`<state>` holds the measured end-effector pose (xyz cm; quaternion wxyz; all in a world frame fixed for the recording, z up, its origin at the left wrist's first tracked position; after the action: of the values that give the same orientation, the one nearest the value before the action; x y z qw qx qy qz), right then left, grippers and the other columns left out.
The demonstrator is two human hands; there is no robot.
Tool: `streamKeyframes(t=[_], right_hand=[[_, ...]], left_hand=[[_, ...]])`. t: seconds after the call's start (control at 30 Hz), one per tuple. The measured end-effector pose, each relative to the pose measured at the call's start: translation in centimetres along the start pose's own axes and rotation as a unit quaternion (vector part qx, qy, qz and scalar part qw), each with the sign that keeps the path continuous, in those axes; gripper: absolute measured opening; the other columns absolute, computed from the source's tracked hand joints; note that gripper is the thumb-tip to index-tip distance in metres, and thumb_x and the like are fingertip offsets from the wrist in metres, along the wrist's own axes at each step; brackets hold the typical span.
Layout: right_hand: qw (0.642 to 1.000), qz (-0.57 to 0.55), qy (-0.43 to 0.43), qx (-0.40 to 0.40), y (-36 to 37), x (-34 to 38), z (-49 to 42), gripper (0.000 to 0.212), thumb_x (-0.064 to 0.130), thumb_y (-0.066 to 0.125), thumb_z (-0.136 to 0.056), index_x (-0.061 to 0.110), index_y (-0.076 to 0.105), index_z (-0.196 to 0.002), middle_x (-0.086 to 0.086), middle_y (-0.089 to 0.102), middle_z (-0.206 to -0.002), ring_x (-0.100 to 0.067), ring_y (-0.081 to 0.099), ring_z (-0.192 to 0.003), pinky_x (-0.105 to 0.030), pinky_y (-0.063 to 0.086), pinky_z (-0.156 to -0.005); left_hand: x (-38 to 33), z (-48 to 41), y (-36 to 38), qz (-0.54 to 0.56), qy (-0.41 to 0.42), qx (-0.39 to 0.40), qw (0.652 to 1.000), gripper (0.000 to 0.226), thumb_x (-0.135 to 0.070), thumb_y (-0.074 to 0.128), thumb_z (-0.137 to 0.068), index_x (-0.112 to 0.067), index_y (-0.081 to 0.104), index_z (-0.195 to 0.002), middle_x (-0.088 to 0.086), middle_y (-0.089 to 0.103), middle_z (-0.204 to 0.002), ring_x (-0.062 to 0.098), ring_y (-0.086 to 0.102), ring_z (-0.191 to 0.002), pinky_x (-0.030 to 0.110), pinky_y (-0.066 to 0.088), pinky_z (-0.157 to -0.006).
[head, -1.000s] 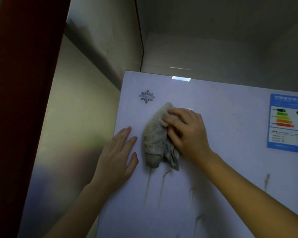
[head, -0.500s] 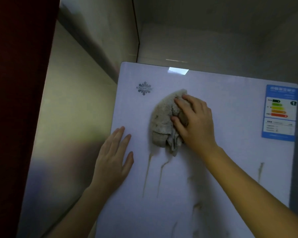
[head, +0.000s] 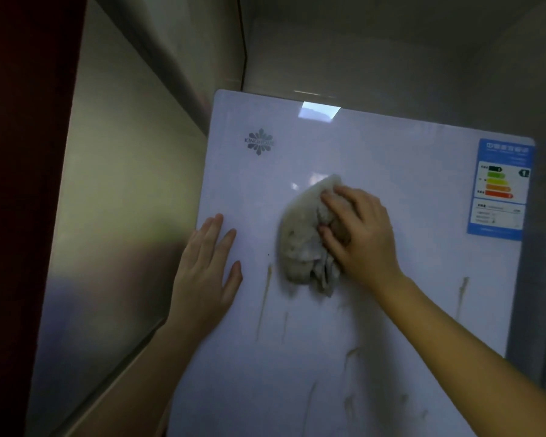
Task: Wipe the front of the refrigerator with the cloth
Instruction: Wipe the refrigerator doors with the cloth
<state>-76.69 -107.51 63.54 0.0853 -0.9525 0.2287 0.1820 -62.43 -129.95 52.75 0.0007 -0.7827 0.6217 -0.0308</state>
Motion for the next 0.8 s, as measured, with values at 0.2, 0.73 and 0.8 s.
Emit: streamKeyframes(t=[0.2,0.73,0.8], right_hand=[[0.996,-0.026,-0.065,0.046,1.3,3.1,1.4,0.048,0.024,0.072,-0.089,0.009,0.065,-0.134,-0.018,0.061,-0.137,-0.037,0.059,-0.123,-0.043,0.048,-0.102],[0.973,-0.068,-0.182,0.124,2.6,7.9,8.6,0.038,0.017,0.071,-0.091,0.012,0.07,-0.129,-0.016,0.065,-0.134,-0.035,0.064,-0.121,-0.042,0.049,-0.099],[0.955,-0.078,-0.24,0.153,2.6,8.8,10.8,0.036,0.017,0.072,-0.093,0.014,0.071,-0.129,-0.014,0.066,-0.134,-0.032,0.065,-0.121,-0.041,0.051,-0.1]], left_hand=[[-0.2,0.1,0.0,-0.005,0.007,-0.012,1.0,0.052,-0.027,0.053,-0.101,-0.004,0.05,-0.147,0.018,0.037,-0.162,0.033,0.033,-0.152,0.05,0.031,-0.123],[-0.3,6.2,0.1,-0.004,0.0,-0.01,1.0,0.048,-0.03,0.052,-0.104,-0.007,0.053,-0.146,0.018,0.039,-0.161,0.034,0.034,-0.151,0.053,0.035,-0.12],[-0.4,6.1,0.0,0.003,-0.004,-0.013,1.0,0.048,-0.028,0.055,-0.103,-0.007,0.054,-0.146,0.018,0.039,-0.161,0.034,0.035,-0.151,0.053,0.035,-0.12]])
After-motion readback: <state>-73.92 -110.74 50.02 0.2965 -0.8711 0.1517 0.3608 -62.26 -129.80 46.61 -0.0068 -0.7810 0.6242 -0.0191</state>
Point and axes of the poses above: each hand's wrist, its own z-axis away from the middle knuckle, its own y-axis out of the palm, x = y × z, the point moved 3 cm from there along -z, towards the middle knuckle
